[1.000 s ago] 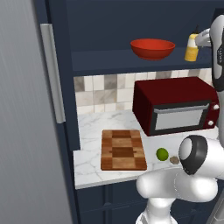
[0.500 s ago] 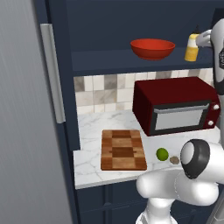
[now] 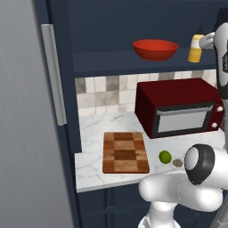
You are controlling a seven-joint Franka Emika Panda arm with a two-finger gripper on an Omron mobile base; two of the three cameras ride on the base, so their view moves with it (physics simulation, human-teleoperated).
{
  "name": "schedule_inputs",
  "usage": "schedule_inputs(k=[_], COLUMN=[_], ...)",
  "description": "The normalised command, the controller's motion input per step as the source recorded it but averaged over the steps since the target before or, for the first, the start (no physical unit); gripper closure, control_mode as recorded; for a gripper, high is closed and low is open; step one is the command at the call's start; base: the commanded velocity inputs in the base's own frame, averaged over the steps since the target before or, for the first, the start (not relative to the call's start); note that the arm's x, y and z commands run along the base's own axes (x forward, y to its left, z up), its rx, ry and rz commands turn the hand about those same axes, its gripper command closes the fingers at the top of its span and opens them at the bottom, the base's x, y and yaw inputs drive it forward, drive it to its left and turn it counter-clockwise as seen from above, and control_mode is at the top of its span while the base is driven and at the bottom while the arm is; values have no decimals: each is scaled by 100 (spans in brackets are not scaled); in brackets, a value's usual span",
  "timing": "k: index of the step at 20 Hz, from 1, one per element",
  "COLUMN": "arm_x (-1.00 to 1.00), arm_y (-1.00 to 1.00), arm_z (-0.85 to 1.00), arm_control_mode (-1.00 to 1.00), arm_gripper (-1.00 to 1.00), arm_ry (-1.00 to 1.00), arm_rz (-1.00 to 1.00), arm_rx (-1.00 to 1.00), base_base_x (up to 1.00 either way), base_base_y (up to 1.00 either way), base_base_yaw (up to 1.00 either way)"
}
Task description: Open the cabinet. Place the bowl and condiment on the counter. Then place the lime and garlic on the cutting board.
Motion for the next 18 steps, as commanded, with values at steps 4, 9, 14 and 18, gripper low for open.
schedule_inputs(k=[4, 9, 14, 18], arm_x=[7, 16, 25, 22], arm_y=[-11, -6, 0, -3], arm_z=[0, 0, -1, -1], arm_control_mode=[-100, -100, -100, -100], arm_gripper=[-100, -100, -100, -100], arm_ry=[0, 0, 0, 0], arm_rz=[0, -1, 0, 0], arm_rx=[0, 1, 3, 2], base_base_x=[0, 0, 0, 0], base_base_y=[0, 0, 0, 0], base_base_yaw=[0, 0, 0, 0])
